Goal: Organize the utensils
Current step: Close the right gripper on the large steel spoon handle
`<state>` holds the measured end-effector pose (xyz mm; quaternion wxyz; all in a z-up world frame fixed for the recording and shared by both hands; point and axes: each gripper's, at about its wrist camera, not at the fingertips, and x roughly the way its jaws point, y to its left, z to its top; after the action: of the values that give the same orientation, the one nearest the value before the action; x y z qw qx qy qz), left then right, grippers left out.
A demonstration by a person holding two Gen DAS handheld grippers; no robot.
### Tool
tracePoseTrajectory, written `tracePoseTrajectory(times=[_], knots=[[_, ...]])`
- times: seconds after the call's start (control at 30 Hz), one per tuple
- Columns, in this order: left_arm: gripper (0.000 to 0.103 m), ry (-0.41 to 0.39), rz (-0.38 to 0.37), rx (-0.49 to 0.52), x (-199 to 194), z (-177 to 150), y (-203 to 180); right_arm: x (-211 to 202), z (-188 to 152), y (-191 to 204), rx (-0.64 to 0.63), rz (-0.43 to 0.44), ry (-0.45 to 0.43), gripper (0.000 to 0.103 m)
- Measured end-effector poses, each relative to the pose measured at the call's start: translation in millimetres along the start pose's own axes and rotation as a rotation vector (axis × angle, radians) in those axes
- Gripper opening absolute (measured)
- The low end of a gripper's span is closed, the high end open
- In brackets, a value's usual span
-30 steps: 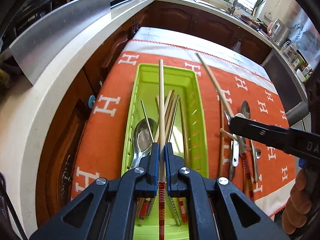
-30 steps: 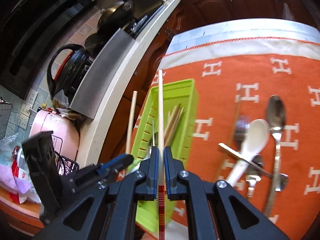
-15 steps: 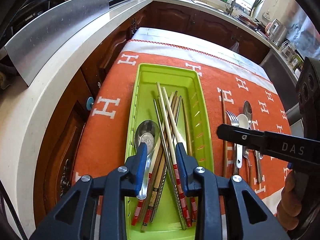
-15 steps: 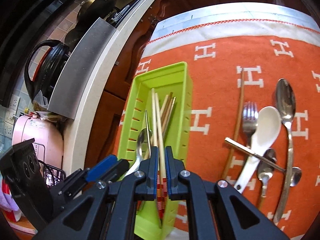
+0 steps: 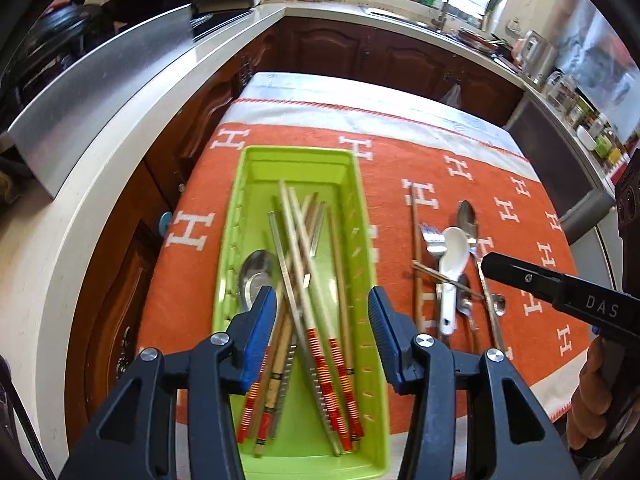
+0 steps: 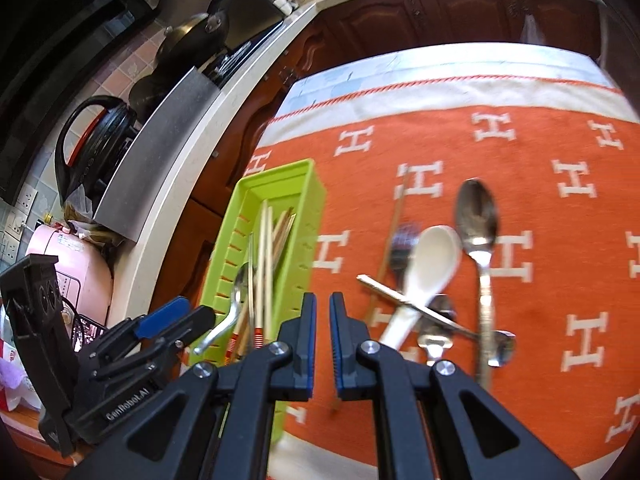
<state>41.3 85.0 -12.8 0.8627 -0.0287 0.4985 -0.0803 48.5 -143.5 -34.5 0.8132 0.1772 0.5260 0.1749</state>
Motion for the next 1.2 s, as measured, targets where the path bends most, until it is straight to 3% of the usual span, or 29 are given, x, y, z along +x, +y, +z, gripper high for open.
tracePoseTrajectory(times=[0.2, 0.4, 0.53, 0.83, 1.13, 1.2], knots=[[0.046, -0.006, -0.042, 0.057, -2, 2, -30, -22, -1, -27, 0.013, -0.047, -0.051, 0.007], [0.046, 0.038, -0.115, 0.08, 13, 5, -57, -31, 0, -54, 0.035, -0.076, -0.075, 0.007], [0.046, 0.069, -0.121, 0.093, 30, 8, -70, -28, 1, -69, 0.048, -0.076, -0.069, 0.007], [0.046, 0.173, -0.112, 0.087, 70, 10, -80, 2, 4, -102, 0.086, -0.051, 0.016, 0.009], [0.046, 0.195, -0.085, 0.075, 83, 13, -78, 42, 2, -108, 0.071, -0.014, 0.159, 0.012], [0.046, 0.199, -0.081, 0.068, 85, 13, -77, 43, 1, -104, 0.049, -0.015, 0.146, 0.012]])
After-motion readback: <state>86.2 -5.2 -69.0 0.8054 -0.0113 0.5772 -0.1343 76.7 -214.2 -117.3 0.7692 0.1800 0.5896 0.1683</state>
